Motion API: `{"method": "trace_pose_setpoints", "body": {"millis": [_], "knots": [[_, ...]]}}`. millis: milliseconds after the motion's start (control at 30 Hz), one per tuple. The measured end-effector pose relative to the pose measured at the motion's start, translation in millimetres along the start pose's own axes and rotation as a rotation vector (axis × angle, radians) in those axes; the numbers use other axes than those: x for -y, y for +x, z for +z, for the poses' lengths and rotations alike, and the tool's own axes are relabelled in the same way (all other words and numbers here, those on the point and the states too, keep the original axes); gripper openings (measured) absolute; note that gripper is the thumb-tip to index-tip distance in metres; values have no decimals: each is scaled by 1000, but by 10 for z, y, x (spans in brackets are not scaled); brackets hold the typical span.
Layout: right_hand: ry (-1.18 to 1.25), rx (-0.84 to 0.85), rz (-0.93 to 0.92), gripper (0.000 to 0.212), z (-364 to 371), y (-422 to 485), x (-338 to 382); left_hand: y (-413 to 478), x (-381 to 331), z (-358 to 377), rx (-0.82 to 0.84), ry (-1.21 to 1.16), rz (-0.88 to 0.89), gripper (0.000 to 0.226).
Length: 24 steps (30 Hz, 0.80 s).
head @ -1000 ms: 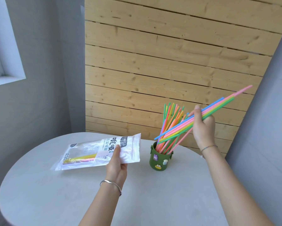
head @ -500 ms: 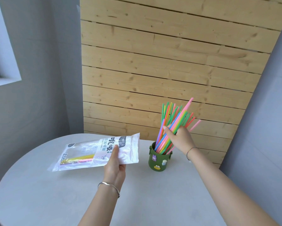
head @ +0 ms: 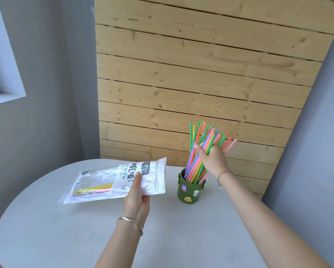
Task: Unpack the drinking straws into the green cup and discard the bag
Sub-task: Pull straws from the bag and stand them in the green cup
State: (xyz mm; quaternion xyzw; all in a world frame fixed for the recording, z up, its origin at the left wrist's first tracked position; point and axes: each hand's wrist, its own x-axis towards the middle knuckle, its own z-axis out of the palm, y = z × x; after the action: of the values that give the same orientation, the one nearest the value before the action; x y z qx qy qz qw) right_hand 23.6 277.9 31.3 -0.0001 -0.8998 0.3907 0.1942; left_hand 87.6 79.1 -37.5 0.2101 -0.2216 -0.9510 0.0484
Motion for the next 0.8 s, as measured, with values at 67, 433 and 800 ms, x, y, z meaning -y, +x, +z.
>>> {"method": "trace_pose_setpoints", "body": {"millis": [67,433,800], "knots": [[-30,8,-26,47,-34,-4,30,-4,-5,2,0,2,-1,26],[228,-497,-13,131,-105,-213,110,-58,-7,-12,8,-17,-15,38],[522,14,281,124,261,85,-107,0,-42,-36,24,-28,-1,43]]}}
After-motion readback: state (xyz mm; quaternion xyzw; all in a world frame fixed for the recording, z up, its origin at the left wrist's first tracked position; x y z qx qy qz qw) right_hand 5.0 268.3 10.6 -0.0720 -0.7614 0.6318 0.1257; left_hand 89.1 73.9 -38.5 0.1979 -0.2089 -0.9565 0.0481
